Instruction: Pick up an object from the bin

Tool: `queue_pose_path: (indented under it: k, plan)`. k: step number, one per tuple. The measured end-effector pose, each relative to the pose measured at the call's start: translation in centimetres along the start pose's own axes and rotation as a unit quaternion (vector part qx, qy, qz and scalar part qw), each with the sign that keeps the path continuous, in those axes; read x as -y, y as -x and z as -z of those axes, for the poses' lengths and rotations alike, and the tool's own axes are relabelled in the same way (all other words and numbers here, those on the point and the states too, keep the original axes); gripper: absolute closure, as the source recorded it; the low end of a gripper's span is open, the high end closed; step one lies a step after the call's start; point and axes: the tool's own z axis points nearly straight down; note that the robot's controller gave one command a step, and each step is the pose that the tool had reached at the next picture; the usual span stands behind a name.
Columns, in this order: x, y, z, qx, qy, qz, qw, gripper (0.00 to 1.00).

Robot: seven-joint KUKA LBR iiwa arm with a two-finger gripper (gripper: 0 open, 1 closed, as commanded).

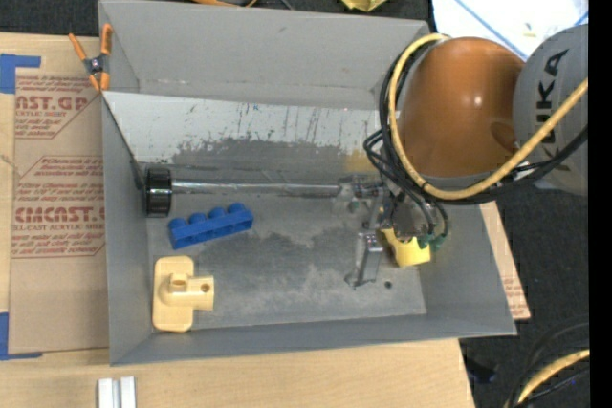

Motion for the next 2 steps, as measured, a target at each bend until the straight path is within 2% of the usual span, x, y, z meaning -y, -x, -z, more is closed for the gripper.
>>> queue_pose_path:
  k: [1,2]
  plan:
    - [0.0,0.2,0.3,0.0040,0.000,0.000,1.0000,0.00]
    - [-5.4,3.7,-13.1,0.0057,0.002,-0.057,0.9983,0.00]
